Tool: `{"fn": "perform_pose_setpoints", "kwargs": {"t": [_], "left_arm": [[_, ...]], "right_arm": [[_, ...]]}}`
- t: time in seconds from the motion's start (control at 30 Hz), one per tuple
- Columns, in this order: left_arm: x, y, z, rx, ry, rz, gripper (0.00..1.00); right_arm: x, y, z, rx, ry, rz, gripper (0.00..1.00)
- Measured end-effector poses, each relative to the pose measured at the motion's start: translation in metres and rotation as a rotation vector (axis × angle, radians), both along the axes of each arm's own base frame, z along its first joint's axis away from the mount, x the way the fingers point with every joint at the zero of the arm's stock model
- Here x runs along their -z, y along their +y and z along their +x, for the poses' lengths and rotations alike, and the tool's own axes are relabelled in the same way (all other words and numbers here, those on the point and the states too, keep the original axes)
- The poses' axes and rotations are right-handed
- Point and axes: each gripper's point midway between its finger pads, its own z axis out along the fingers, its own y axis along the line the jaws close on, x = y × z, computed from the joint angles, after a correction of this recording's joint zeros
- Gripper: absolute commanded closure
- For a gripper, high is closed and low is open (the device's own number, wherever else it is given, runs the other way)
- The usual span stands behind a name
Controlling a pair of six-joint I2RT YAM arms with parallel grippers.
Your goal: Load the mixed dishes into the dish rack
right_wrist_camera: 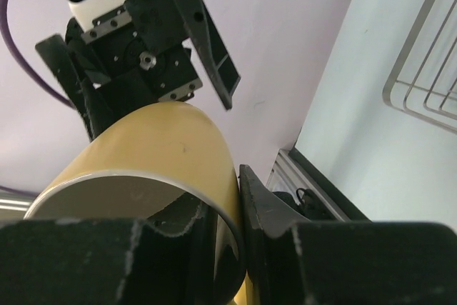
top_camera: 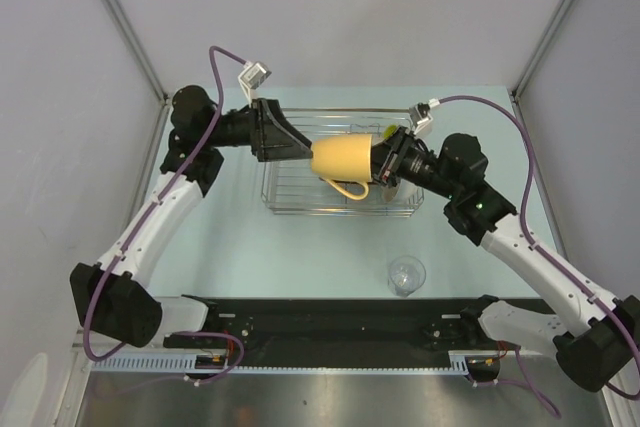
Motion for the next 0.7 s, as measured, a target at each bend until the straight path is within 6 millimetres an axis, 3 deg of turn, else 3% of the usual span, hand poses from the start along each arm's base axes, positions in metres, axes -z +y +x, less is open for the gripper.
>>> {"fn": "perform_pose_setpoints", "kwargs": {"t": [0.3,0.7], "left_arm": [[-0.005,-0.002,0.008,0.010,-0.014,-0.008,0.00],[0.002,-0.005,-0.001,0.058,0.024,-0.032,0.00]], "right_arm": [[-0.003,0.000,-0.009,-0.034,-0.006,0.003,1.00],[0.006,0.020,0.008,-0.073,0.002,0.029,1.00]]}}
